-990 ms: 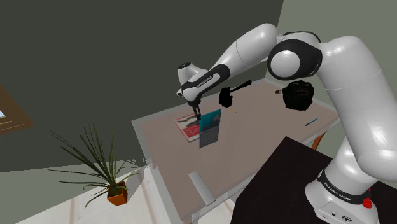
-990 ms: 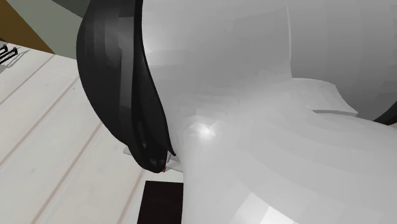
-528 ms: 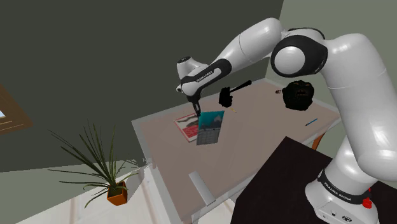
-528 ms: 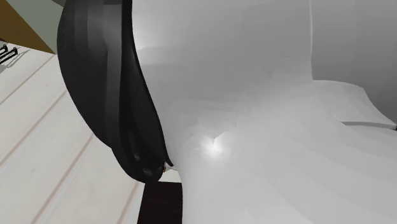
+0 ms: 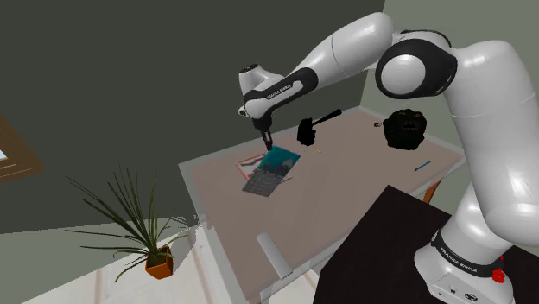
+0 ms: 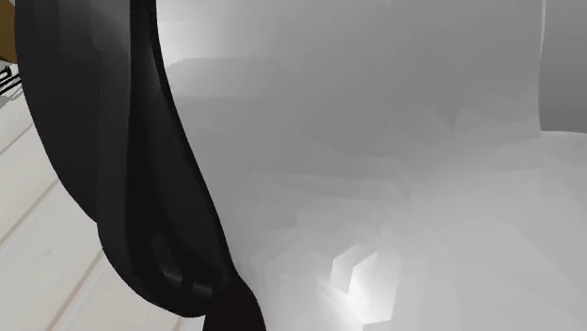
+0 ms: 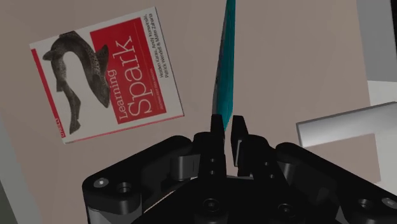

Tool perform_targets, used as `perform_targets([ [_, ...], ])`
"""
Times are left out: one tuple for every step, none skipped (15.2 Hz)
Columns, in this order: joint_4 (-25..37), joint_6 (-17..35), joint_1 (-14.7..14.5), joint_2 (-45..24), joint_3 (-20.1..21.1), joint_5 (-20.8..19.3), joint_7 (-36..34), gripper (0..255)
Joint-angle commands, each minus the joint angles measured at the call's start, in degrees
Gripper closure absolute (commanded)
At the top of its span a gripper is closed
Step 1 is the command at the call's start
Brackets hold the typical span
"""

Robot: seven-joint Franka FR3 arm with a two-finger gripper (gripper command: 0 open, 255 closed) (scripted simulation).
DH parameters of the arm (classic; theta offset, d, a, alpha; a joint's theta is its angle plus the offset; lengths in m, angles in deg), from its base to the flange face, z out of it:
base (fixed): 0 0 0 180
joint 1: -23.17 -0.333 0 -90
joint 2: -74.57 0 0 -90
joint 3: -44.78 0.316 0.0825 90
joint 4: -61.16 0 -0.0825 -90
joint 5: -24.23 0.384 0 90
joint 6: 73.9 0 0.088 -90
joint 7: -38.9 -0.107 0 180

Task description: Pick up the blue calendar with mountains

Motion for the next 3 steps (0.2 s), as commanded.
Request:
perform_targets([
  [0.38,-1.16,-0.02,0.81,0.03,0.07,0.18,255],
  [0.39,-1.24,-0.02,0.87,0.03,0.07,0.2,255],
  [0.4,-1.24,-0.02,0.87,0.03,0.07,0.2,255],
])
